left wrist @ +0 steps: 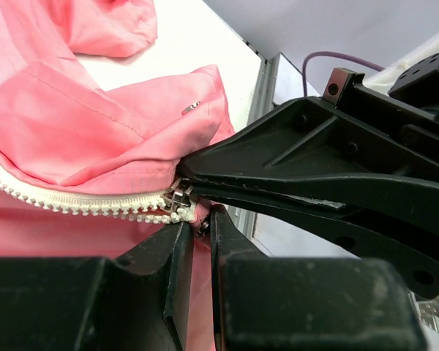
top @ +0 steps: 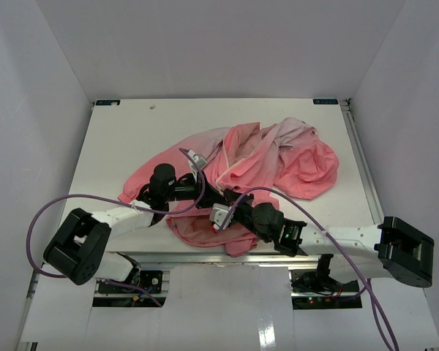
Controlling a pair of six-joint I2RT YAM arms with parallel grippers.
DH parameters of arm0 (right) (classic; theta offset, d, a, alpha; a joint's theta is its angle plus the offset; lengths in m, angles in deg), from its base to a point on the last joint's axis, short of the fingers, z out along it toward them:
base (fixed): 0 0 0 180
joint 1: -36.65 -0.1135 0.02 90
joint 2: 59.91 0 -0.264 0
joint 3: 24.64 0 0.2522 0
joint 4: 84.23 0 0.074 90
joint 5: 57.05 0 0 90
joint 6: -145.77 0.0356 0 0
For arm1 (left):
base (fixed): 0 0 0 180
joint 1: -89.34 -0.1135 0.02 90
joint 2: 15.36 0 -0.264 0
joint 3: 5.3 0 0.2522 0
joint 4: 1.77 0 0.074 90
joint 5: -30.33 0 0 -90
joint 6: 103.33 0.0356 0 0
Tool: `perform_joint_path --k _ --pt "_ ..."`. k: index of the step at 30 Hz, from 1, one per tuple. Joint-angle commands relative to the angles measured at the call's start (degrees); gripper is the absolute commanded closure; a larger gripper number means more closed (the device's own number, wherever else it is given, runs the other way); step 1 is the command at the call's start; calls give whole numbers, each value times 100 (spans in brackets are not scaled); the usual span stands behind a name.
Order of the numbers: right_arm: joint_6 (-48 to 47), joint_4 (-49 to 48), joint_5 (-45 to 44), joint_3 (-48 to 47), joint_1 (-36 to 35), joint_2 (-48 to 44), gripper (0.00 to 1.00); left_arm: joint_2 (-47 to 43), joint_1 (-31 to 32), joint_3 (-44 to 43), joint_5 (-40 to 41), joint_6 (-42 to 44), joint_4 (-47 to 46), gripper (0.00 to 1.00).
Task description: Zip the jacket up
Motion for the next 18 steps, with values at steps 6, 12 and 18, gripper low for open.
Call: perform_joint_path --k 6,12,18 --pt "789 -471 736 -512 732 -280 92 -313 282 153 -575 24 400 100" --pt "1055 540 1011 -886 1095 -416 92 -531 291 70 -197 151 927 100" --pt "821 1585 852 -1329 1097 -619 92 -620 308 -31 573 473 1805 100"
